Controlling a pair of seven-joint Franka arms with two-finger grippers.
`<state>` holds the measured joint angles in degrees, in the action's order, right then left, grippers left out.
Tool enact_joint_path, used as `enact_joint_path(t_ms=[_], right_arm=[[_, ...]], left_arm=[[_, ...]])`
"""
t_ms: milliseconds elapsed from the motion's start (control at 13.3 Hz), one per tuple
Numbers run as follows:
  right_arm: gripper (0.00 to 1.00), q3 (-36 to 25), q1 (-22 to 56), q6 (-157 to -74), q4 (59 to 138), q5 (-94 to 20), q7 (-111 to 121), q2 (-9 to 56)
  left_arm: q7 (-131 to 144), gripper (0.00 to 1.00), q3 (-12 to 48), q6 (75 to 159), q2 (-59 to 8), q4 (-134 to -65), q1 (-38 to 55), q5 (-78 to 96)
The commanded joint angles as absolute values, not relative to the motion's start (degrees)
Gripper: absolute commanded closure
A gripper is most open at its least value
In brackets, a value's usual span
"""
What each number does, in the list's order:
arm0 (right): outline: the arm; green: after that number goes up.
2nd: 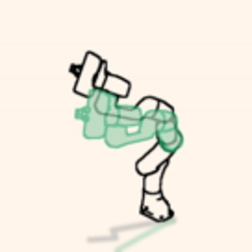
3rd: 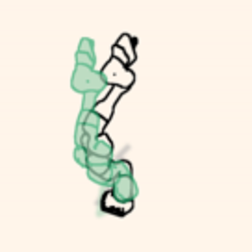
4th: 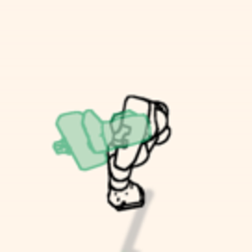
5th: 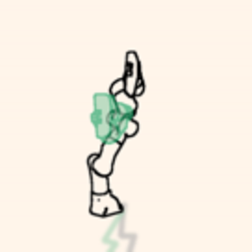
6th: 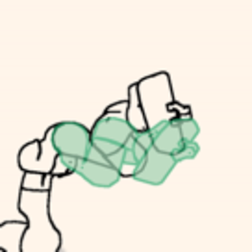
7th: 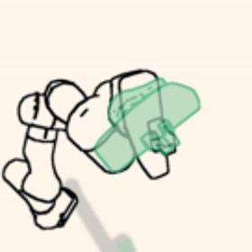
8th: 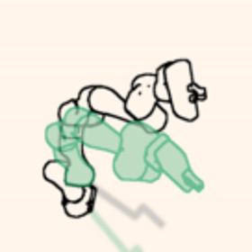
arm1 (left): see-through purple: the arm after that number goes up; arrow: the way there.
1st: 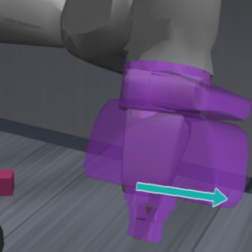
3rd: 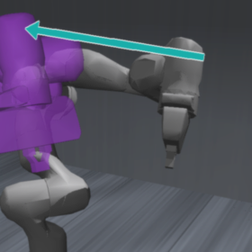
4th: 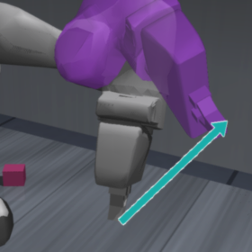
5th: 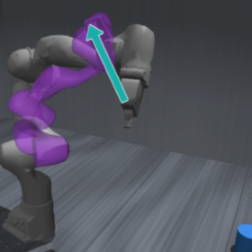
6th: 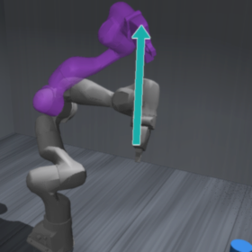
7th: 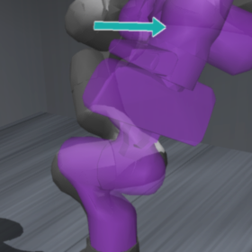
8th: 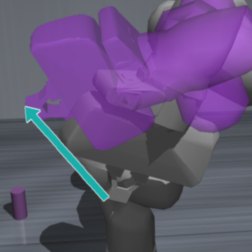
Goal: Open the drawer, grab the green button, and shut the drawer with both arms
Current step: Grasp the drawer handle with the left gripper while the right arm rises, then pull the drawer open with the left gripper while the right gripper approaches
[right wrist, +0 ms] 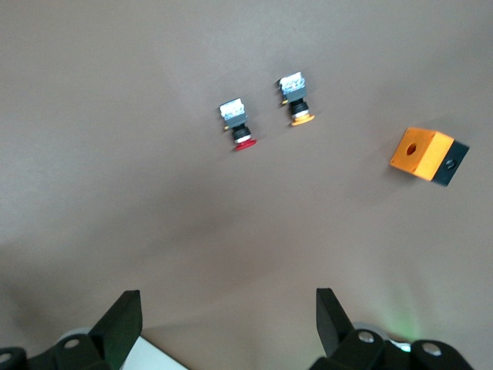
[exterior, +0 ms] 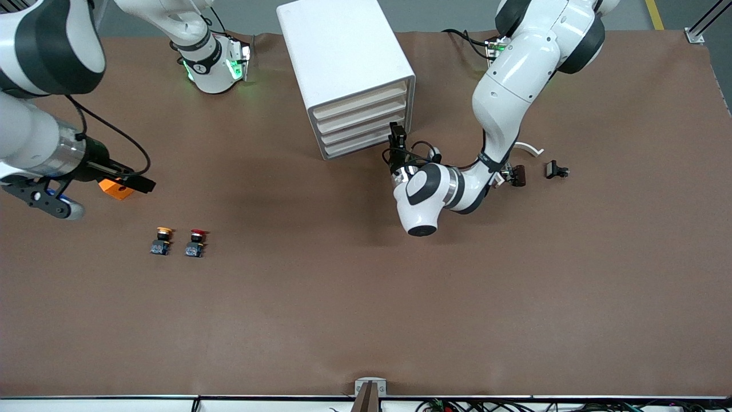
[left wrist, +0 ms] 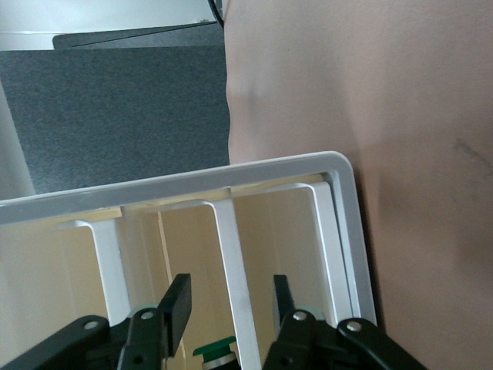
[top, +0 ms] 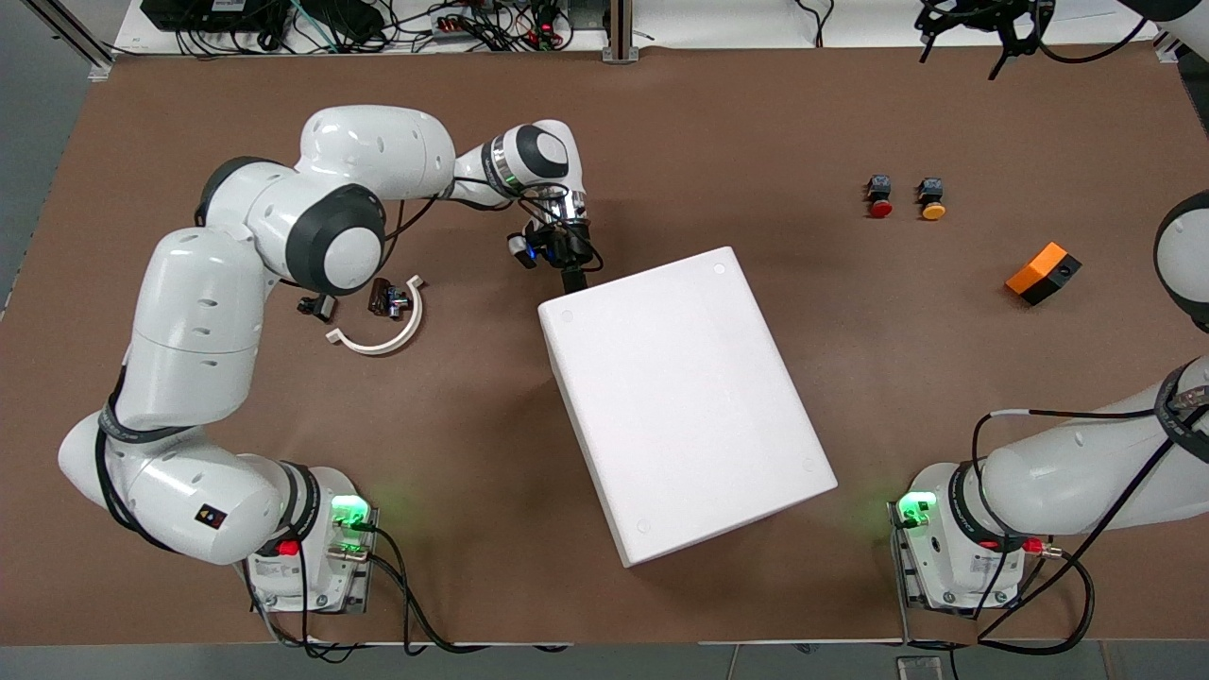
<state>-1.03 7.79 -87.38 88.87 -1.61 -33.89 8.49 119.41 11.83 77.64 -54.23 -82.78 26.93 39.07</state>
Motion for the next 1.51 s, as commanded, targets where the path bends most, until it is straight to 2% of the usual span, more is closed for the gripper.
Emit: enact_joint_path(t_ms=[0, 75, 226, 527, 904, 1055, 1356, 1432], right_arm=[[0.00, -1.3, 9.6, -86.7, 88.0, -2.2, -37.4, 8.4], [0.00, -1.3, 9.7, -86.8, 88.0, -2.2, -37.5, 8.5], [0.00, -1.3, 9.6, -86.8, 88.0, -2.2, -37.6, 8.5], [0.00, -1.4, 9.7, -86.9, 88.2, -2.2, -38.0, 8.4], [0.00, -1.2, 11.6, -87.8, 88.2, -3.3, -43.5, 8.6], [0.00, -1.3, 12.6, -88.6, 88.4, -5.9, -47.7, 8.6], [0.00, -1.3, 17.1, -91.4, 88.8, -5.8, -55.8, 8.8], [0.00, -1.3, 18.0, -91.7, 88.8, -5.8, -57.9, 8.9]], left_arm=[[120.2, 0.50, 11.8, 76.9, -54.1, -84.4, 27.7, 40.4], [120.1, 0.51, 11.8, 76.9, -54.1, -84.7, 28.3, 40.4], [120.2, 0.57, 12.0, 76.8, -54.5, -84.8, 29.2, 40.6], [120.1, 0.59, 12.0, 76.8, -55.5, -84.9, 30.2, 41.1], [120.2, 0.80, 12.0, 76.9, -56.1, -84.7, 31.2, 41.2], [120.2, 0.84, 12.0, 76.9, -56.2, -84.7, 31.4, 41.3], [120.2, 1.00, 12.0, 77.0, -56.3, -84.6, 31.4, 41.5], [120.1, 1.00, 12.0, 77.1, -56.3, -84.6, 31.3, 41.5]])
